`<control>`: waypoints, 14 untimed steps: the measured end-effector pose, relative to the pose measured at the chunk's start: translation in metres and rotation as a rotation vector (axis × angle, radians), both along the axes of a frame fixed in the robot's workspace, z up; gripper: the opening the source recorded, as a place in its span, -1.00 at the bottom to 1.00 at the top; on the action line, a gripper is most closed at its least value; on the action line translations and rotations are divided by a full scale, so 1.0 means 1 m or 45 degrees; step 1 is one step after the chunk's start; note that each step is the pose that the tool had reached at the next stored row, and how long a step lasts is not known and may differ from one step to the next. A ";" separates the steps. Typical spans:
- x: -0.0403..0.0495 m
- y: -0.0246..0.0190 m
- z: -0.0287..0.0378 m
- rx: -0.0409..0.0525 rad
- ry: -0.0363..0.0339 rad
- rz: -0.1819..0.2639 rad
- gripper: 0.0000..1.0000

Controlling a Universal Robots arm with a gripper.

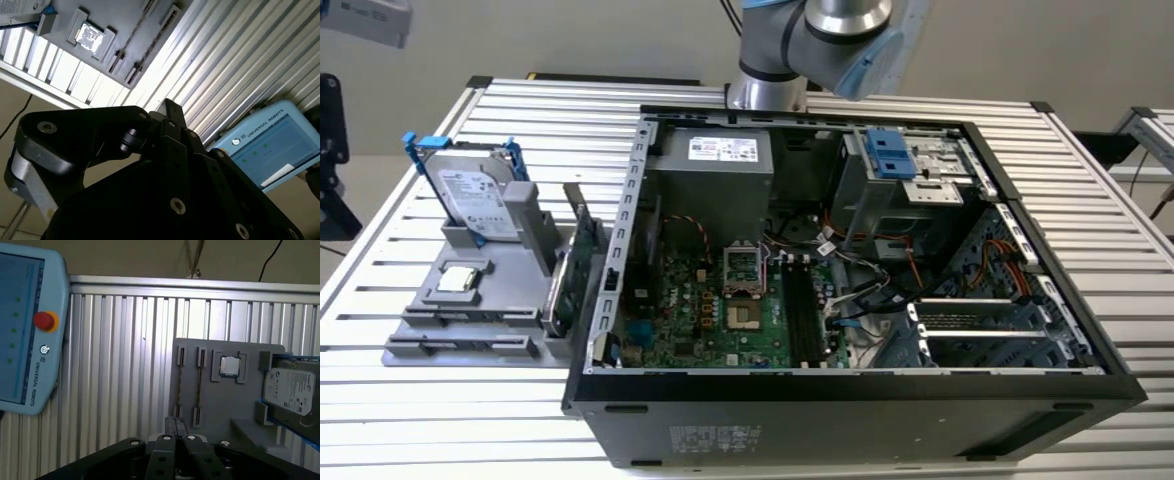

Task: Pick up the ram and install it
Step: 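Pick up the ram and move it above insertion slot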

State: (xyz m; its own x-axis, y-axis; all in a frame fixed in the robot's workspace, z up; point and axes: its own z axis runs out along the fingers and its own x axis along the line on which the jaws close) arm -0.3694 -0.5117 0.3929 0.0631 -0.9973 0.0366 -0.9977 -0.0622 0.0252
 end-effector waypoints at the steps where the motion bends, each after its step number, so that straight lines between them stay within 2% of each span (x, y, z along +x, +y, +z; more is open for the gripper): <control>1: 0.0000 0.0000 0.0001 0.000 0.0002 0.014 -1.00; 5: 0.0000 0.0000 0.0000 0.002 -0.0004 0.045 -1.00; 14: -0.0001 0.0000 0.0000 0.003 -0.0008 0.044 -1.00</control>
State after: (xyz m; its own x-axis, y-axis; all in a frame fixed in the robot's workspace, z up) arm -0.3695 -0.5118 0.3929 0.0972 -0.9947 0.0345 -0.9950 -0.0964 0.0245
